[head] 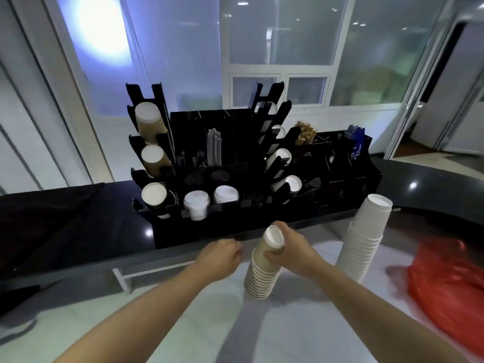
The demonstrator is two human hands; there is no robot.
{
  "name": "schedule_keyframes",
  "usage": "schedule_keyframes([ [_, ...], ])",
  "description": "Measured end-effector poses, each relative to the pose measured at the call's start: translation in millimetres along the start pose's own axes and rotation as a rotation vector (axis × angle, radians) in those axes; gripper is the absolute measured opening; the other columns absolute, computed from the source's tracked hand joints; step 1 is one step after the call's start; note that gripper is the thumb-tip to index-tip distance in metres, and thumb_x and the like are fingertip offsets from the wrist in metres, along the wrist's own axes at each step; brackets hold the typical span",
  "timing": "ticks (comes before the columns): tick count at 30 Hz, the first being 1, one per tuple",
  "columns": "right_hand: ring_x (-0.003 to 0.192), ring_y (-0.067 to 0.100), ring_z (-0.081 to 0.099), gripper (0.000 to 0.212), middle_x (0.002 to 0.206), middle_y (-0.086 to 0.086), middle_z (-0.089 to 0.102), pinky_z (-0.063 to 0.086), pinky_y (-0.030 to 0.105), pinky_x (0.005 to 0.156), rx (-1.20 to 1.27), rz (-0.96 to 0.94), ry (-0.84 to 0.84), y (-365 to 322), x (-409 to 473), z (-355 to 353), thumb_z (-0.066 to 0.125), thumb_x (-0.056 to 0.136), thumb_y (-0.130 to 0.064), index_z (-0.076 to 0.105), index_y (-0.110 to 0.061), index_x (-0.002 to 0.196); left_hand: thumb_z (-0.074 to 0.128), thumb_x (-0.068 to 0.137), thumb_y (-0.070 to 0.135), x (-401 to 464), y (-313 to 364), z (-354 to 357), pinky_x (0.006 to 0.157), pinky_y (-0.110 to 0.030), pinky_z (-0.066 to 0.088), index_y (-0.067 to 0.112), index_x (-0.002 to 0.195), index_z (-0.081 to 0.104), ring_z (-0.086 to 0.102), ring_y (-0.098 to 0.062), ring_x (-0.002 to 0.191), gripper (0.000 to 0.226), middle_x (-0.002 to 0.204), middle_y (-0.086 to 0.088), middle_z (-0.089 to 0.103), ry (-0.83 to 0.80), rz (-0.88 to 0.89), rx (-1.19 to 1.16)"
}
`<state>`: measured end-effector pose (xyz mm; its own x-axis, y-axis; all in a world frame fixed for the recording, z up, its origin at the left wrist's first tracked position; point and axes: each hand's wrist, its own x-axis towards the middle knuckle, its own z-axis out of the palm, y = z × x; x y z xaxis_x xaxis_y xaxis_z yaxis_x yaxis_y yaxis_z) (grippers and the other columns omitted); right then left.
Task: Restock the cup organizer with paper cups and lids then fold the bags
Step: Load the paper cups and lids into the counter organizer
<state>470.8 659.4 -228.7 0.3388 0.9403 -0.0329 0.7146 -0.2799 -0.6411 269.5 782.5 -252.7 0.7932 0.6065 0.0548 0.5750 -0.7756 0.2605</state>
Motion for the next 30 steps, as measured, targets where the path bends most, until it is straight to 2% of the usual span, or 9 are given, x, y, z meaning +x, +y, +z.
schedule_keyframes([
  [5, 0.102, 0.011, 0.059, 0.082, 0.120, -0.013, 0.057, 0.055, 0.035, 0.088, -0.011, -0.136, 0.089, -69, 15, -54, 0.078, 0.072, -0.053, 0.034, -0.043, 0.140, 0.048, 0.096, 0.026, 6, -6, -68, 0.074, -0.041, 0.052, 0.021, 0.105, 0.065, 0.061, -0.023, 0.100, 0.020, 0.107, 0.000, 0.065, 0.217, 0.070, 0.030],
  [9, 0.092, 0.007, 0.060, 0.081, 0.108, -0.010, 0.060, 0.053, 0.029, 0.077, -0.053, -0.249, 0.157, -125, 26, -90, 0.078, 0.077, -0.052, 0.034, -0.036, 0.142, 0.046, 0.099, 0.026, 11, -22, -119, 0.073, -0.044, 0.052, 0.016, 0.109, 0.066, 0.060, -0.026, 0.096, 0.024, 0.102, -0.002, 0.064, 0.357, 0.120, 0.068],
  [12, 0.100, 0.016, 0.061, 0.083, 0.113, -0.007, 0.058, 0.055, 0.034, 0.083, -0.011, -0.310, 0.227, -163, 37, -112, 0.079, 0.077, -0.053, 0.035, -0.032, 0.145, 0.046, 0.097, 0.029, 12, -38, -158, 0.073, -0.041, 0.053, 0.019, 0.114, 0.068, 0.060, -0.022, 0.094, 0.029, 0.102, 0.000, 0.066, 0.472, 0.128, 0.080],
  [15, 0.101, 0.018, 0.056, 0.079, 0.115, -0.004, 0.054, 0.047, 0.029, 0.079, 0.016, -0.372, 0.307, -202, 47, -132, 0.079, 0.080, -0.048, 0.036, -0.029, 0.145, 0.049, 0.094, 0.026, 9, -55, -195, 0.066, -0.040, 0.053, 0.016, 0.110, 0.070, 0.062, -0.025, 0.088, 0.028, 0.096, -0.002, 0.067, 0.579, 0.129, 0.112],
  [18, 0.101, 0.018, 0.055, 0.082, 0.118, -0.005, 0.052, 0.043, 0.027, 0.076, 0.032, -0.425, 0.382, -235, 58, -147, 0.078, 0.081, -0.049, 0.034, -0.030, 0.147, 0.053, 0.096, 0.023, 4, -74, -225, 0.072, -0.040, 0.053, 0.017, 0.113, 0.069, 0.062, -0.025, 0.093, 0.024, 0.101, 0.000, 0.068, 0.646, 0.103, 0.171],
  [21, 0.099, 0.017, 0.056, 0.079, 0.116, -0.004, 0.054, 0.042, 0.018, 0.067, 0.049, -0.492, 0.443, -267, 70, -156, 0.078, 0.081, -0.047, 0.036, -0.030, 0.145, 0.049, 0.096, 0.027, 0, -94, -251, 0.073, -0.040, 0.054, 0.020, 0.112, 0.066, 0.062, -0.025, 0.096, 0.025, 0.105, 0.001, 0.068, 0.690, 0.068, 0.203],
  [25, 0.102, 0.021, 0.056, 0.078, 0.115, -0.003, 0.053, 0.049, 0.033, 0.084, 0.083, -0.560, 0.511, -306, 85, -165, 0.079, 0.081, -0.044, 0.036, -0.029, 0.144, 0.049, 0.095, 0.027, -4, -114, -285, 0.071, -0.039, 0.050, 0.020, 0.106, 0.065, 0.058, -0.026, 0.095, 0.021, 0.099, 0.001, 0.063, 0.709, 0.013, 0.222],
  [28, 0.106, 0.025, 0.059, 0.077, 0.121, 0.002, 0.057, 0.052, 0.043, 0.091, 0.105, -0.592, 0.562, -334, 104, -168, 0.080, 0.079, -0.044, 0.037, -0.030, 0.142, 0.050, 0.098, 0.027, -4, -130, -305, 0.084, -0.042, 0.052, 0.020, 0.122, 0.065, 0.056, -0.025, 0.111, 0.029, 0.118, 0.001, 0.065, 0.717, -0.063, 0.220],
  [30, 0.107, 0.026, 0.058, 0.078, 0.125, 0.004, 0.059, 0.051, 0.043, 0.092, 0.096, -0.611, 0.599, -351, 121, -168, 0.080, 0.078, -0.045, 0.038, -0.030, 0.142, 0.048, 0.100, 0.027, -2, -143, -314, 0.089, -0.041, 0.051, 0.022, 0.129, 0.063, 0.054, -0.022, 0.119, 0.034, 0.126, 0.003, 0.062, 0.701, -0.110, 0.219],
])
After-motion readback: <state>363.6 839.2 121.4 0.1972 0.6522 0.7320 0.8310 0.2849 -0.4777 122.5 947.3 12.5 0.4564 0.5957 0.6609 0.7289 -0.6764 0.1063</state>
